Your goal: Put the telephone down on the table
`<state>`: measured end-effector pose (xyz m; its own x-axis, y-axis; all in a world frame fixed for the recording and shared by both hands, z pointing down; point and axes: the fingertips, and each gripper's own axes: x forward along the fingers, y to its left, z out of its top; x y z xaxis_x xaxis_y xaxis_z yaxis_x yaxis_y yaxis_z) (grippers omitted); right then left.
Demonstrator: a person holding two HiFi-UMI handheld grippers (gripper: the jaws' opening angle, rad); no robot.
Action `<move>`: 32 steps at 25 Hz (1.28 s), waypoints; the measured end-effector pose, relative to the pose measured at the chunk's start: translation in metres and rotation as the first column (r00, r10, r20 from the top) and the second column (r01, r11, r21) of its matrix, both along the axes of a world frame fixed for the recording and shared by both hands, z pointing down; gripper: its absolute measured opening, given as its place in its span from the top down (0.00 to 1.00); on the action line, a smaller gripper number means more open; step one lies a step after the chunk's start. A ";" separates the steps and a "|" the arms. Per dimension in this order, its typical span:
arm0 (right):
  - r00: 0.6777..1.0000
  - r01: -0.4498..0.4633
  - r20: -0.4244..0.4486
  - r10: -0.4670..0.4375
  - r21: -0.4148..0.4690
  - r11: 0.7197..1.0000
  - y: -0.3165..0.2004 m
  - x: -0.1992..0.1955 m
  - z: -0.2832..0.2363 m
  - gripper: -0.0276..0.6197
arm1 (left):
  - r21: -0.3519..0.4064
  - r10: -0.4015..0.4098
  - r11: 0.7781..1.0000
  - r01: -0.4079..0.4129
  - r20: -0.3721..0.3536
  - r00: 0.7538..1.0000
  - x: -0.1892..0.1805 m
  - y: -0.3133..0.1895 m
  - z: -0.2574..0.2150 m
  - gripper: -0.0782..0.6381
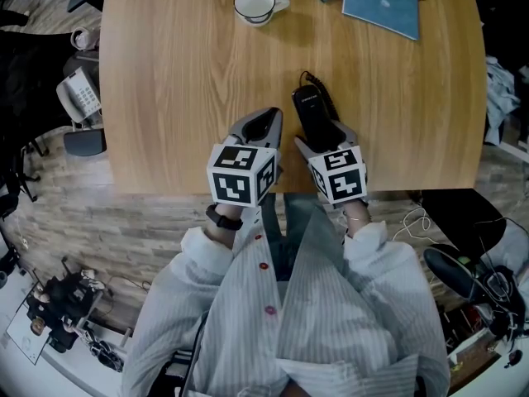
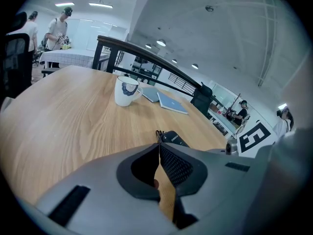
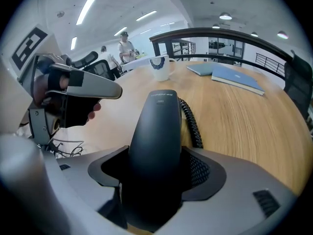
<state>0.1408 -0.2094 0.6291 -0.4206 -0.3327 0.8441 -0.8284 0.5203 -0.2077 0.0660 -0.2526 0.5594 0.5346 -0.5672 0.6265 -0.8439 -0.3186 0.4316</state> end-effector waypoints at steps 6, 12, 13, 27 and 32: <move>0.999 -0.006 0.037 0.007 -0.035 0.999 0.006 -0.005 -0.003 0.44 | 0.011 0.002 1.000 -0.002 -0.007 1.000 -0.002 0.001 -0.007 0.87; 0.998 -0.039 0.051 0.040 -0.013 0.999 -0.002 -0.001 -0.016 0.44 | 0.037 -0.008 0.999 0.009 -0.022 1.000 0.000 -0.005 -0.021 0.87; 0.997 -0.045 0.055 0.046 -0.013 0.999 -0.003 -0.001 -0.019 0.44 | 0.044 -0.007 0.999 0.008 -0.025 1.000 0.001 -0.006 -0.025 0.87; 0.947 -0.218 0.248 0.204 0.030 0.975 -0.008 0.007 -0.090 0.44 | 0.171 0.035 0.985 -0.023 -0.068 0.997 0.019 -0.016 -0.094 0.87; 0.885 -0.256 0.414 0.213 0.051 0.965 -0.023 0.001 -0.138 0.44 | 0.209 0.050 0.977 -0.032 -0.082 0.995 0.024 -0.019 -0.118 0.87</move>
